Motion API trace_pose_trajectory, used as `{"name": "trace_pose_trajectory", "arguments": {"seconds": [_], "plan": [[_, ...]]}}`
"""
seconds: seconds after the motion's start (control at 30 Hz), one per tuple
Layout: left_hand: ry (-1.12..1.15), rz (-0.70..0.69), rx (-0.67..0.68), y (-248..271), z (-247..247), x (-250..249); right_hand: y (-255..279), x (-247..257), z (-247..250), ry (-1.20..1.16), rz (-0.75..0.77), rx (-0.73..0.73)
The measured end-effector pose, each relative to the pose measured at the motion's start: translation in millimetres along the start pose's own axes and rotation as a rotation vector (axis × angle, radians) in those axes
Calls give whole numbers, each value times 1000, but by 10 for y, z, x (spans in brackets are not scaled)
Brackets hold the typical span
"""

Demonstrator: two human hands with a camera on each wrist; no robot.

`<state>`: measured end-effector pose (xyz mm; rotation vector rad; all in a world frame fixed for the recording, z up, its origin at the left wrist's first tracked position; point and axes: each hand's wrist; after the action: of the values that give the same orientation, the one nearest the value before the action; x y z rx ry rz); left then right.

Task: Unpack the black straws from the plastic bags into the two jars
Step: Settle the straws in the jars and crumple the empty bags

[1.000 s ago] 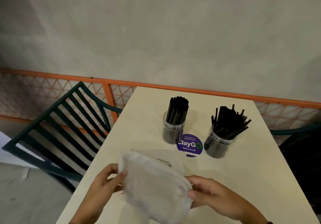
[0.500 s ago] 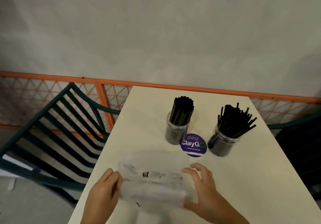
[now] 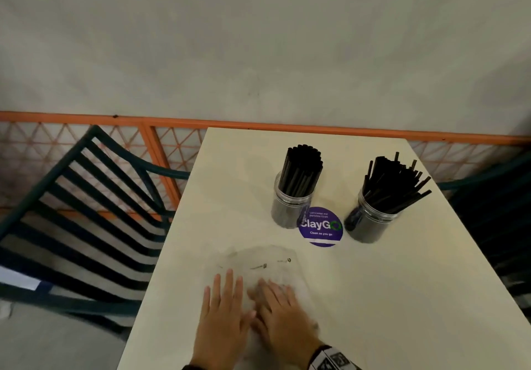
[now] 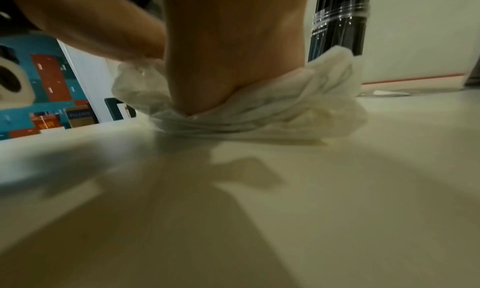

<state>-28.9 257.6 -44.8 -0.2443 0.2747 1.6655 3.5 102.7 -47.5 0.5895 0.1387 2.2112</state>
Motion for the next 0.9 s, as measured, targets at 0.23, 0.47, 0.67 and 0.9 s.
{"name": "trace_pose_trajectory", "arguments": {"seconds": [0.23,0.47,0.67,0.9], "plan": [[-31,197,135,11,-235,155,12,-101,59,-34,68,-21],[25,247,191,-84,291,-60,347,-332,652,-540,117,-417],[203,280,-69,-96,1015,-682,1026,-987,1075,-682,-49,-640],[625,227,-38,-362,943,-1980,1500,-2056,1468,-670,-202,-812]]}}
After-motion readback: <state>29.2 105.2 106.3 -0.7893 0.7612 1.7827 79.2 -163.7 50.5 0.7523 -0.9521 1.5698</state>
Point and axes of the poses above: each hand's wrist, its own y-axis away from the middle knuckle, its own z-axis out of the back of the hand, x = y × z, and after that the axes turned 11 degrees about z, right-handed
